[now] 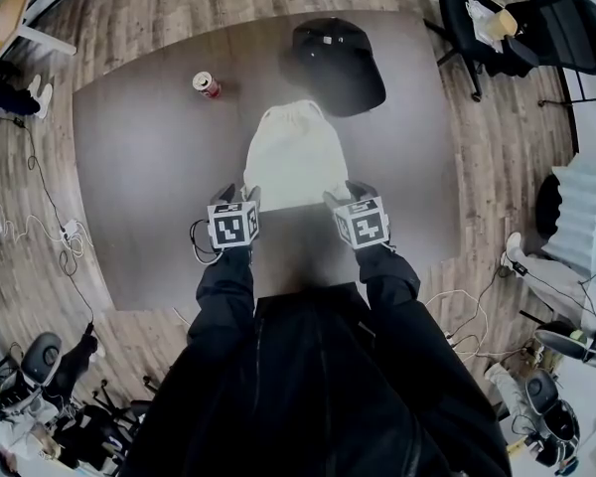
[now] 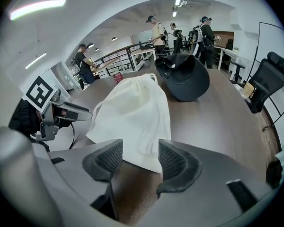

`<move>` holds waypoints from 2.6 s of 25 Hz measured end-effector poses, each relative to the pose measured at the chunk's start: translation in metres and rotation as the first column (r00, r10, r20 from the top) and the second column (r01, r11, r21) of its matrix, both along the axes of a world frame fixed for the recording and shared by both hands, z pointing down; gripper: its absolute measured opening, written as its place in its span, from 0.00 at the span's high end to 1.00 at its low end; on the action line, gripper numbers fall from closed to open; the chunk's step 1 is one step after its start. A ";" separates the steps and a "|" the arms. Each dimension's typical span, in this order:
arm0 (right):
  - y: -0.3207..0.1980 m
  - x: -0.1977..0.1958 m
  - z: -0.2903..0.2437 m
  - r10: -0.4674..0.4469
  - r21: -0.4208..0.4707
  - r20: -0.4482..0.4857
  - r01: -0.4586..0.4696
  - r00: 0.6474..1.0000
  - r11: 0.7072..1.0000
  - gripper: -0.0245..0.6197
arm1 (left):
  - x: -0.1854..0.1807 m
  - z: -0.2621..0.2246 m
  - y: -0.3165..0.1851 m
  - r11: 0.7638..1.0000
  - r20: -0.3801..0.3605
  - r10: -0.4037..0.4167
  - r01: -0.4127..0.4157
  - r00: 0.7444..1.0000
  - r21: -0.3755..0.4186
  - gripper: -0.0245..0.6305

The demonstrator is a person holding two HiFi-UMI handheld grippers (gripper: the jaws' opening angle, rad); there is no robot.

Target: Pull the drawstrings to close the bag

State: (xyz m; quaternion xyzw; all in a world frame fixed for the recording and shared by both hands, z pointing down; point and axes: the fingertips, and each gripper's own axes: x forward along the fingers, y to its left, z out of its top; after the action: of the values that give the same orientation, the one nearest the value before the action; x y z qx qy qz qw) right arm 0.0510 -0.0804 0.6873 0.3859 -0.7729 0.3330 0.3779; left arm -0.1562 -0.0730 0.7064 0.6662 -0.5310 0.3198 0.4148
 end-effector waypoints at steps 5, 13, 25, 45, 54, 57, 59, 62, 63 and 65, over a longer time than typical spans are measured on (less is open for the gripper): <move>0.000 -0.010 -0.040 -0.003 0.104 0.062 -0.004 0.998 0.995 0.58 | -0.002 -0.033 0.011 0.997 -0.018 -0.029 0.030 0.999 0.070 0.57; -0.024 -0.044 -0.162 -0.040 0.432 0.130 -0.020 0.991 0.902 0.84 | 0.022 -0.144 -0.018 0.932 -0.061 -0.026 0.047 0.998 0.360 0.60; -0.033 -0.054 -0.305 -0.033 0.623 0.206 -0.105 0.978 0.775 0.92 | 0.058 -0.308 -0.042 0.751 -0.046 0.019 0.016 0.999 0.660 0.91; -0.023 -0.041 -0.389 -0.027 0.741 0.253 -0.176 0.967 0.648 0.93 | 0.088 -0.392 -0.034 0.641 -0.007 0.092 -0.054 0.996 0.766 0.91; -0.018 -0.042 -0.390 -0.041 0.740 0.251 -0.164 0.967 0.652 0.93 | 0.091 -0.391 -0.027 0.646 -0.004 0.100 -0.062 0.995 0.761 0.91; -0.019 -0.043 -0.390 -0.044 0.740 0.253 -0.164 0.967 0.652 0.93 | 0.090 -0.389 -0.029 0.649 -0.005 0.099 -0.061 0.995 0.758 0.91; -0.020 -0.043 -0.391 -0.042 0.741 0.254 -0.166 0.966 0.651 0.93 | 0.090 -0.389 -0.029 0.650 -0.004 0.099 -0.061 0.995 0.757 0.91; -0.021 -0.043 -0.392 -0.040 0.741 0.254 -0.168 0.966 0.650 0.93 | 0.090 -0.390 -0.029 0.649 -0.004 0.103 -0.064 0.995 0.758 0.91; -0.021 -0.043 -0.392 -0.040 0.742 0.254 -0.168 0.966 0.649 0.93 | 0.091 -0.390 -0.030 0.649 -0.004 0.104 -0.065 0.995 0.758 0.91; -0.021 -0.043 -0.391 -0.041 0.742 0.252 -0.166 0.967 0.650 0.93 | 0.091 -0.389 -0.029 0.650 -0.004 0.105 -0.066 0.994 0.757 0.91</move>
State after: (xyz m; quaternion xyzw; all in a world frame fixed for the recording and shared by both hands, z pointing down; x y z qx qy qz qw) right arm 0.0077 -0.1016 0.2963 0.4902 -0.8678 0.0382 0.0717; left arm -0.0657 -0.1022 0.3175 0.8098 -0.5740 0.0733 0.0971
